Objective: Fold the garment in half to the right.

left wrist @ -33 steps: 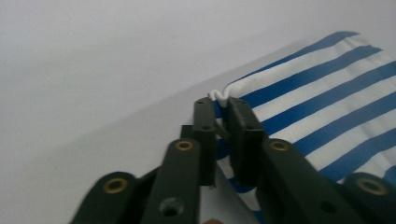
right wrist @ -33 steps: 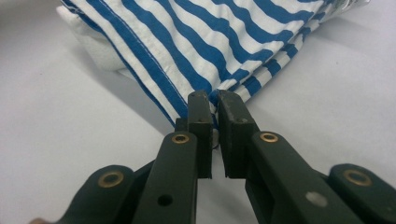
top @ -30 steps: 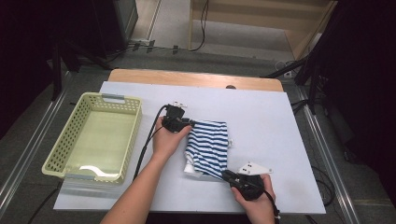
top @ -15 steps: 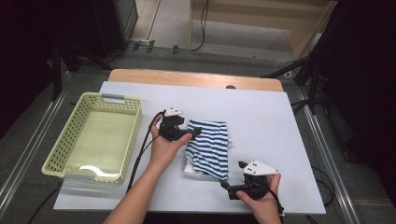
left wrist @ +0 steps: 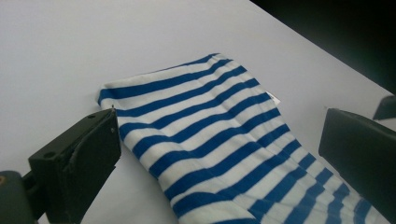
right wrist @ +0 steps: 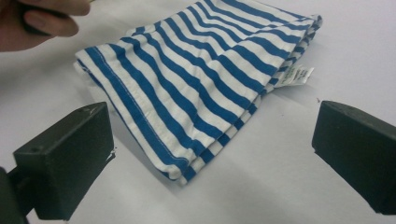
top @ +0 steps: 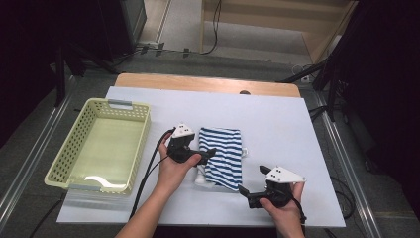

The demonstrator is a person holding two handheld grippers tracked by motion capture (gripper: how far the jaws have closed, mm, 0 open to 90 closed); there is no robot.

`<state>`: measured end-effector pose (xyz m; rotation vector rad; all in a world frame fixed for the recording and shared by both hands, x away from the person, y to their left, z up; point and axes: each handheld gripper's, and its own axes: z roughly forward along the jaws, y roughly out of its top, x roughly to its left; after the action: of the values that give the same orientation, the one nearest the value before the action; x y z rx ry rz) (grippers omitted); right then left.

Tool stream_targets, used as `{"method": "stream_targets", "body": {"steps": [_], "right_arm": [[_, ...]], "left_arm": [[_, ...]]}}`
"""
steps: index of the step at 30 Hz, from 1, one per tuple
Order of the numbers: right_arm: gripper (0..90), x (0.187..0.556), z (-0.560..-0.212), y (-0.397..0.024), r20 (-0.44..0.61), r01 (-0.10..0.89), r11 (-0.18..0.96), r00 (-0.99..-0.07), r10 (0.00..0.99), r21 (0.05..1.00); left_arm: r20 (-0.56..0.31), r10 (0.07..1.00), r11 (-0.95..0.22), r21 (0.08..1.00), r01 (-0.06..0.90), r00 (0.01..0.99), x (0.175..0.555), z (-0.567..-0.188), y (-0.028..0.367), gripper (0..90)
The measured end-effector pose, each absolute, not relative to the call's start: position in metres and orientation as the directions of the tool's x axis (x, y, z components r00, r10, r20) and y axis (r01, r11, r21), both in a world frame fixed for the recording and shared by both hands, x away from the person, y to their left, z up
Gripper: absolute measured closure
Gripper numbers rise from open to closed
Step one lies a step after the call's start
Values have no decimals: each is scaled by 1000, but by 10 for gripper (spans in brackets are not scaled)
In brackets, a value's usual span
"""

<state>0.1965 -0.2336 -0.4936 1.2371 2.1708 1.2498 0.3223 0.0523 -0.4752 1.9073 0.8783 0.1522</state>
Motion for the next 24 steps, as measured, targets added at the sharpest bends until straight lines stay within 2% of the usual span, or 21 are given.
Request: {"method": "stream_targets", "body": {"steps": [15, 24], "right_arm": [[0, 211, -489, -242, 110, 511, 222, -542, 833, 830], [0, 226, -480, -243, 120, 505, 203, -535, 837, 839]], "left_arm": [[-228, 633, -283, 822, 494, 740, 283, -485, 61, 0], [-215, 650, -285, 820, 496, 729, 272, -498, 66, 0]]}}
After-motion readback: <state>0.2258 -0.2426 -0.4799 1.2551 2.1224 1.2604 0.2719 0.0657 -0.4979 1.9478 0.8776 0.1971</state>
